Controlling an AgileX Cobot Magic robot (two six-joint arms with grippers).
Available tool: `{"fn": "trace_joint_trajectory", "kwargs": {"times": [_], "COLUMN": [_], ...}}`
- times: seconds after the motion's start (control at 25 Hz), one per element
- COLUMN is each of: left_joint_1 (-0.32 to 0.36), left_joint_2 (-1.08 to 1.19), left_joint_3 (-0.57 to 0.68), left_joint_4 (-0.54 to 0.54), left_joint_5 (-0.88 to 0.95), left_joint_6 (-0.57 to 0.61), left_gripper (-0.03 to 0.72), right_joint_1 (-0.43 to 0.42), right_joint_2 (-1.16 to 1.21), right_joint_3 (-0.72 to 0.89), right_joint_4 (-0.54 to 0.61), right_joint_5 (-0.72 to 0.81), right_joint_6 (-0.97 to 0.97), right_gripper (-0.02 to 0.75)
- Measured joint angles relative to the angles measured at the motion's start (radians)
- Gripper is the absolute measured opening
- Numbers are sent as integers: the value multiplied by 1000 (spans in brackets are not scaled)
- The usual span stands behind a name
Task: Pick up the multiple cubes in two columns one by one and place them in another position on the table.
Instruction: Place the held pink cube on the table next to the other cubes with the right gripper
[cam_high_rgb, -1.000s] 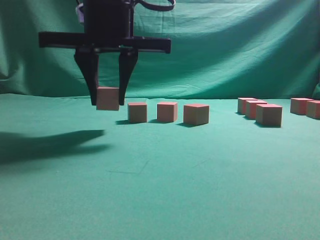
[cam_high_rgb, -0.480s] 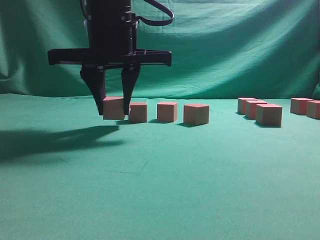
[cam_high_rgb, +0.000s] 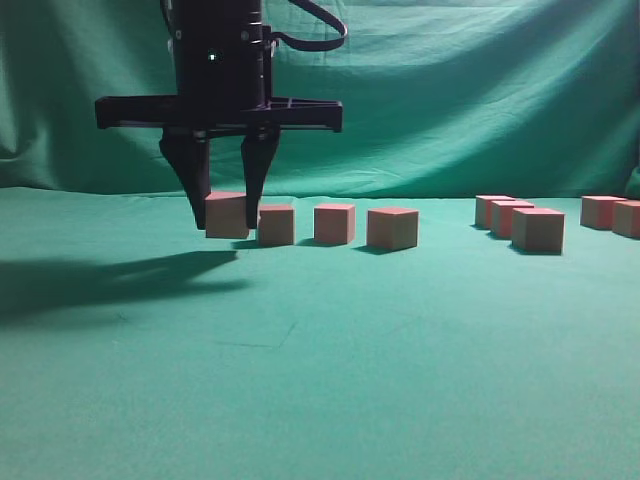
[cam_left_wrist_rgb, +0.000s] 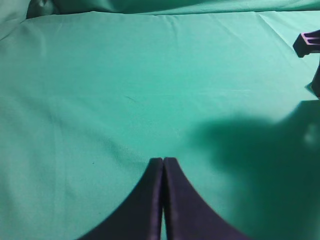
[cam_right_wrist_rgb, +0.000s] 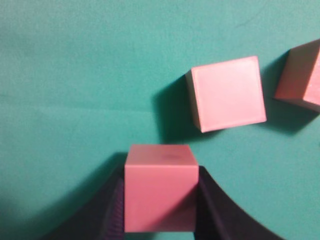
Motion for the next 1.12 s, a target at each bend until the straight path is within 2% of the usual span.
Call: {"fn": "trace_joint_trajectory", "kwargs": {"times": [1.12], "left_joint_1": [0], "left_joint_2": [0], "left_joint_3": [0], "left_joint_4": [0], "left_joint_5": [0], "left_joint_6": [0], "left_gripper": [0], "right_joint_1": [2], "right_joint_2": [19], "right_joint_3": [0], "right_joint_4": [-4], "right_joint_5": [10], "right_joint_6": [-51], "right_gripper": [265]}}
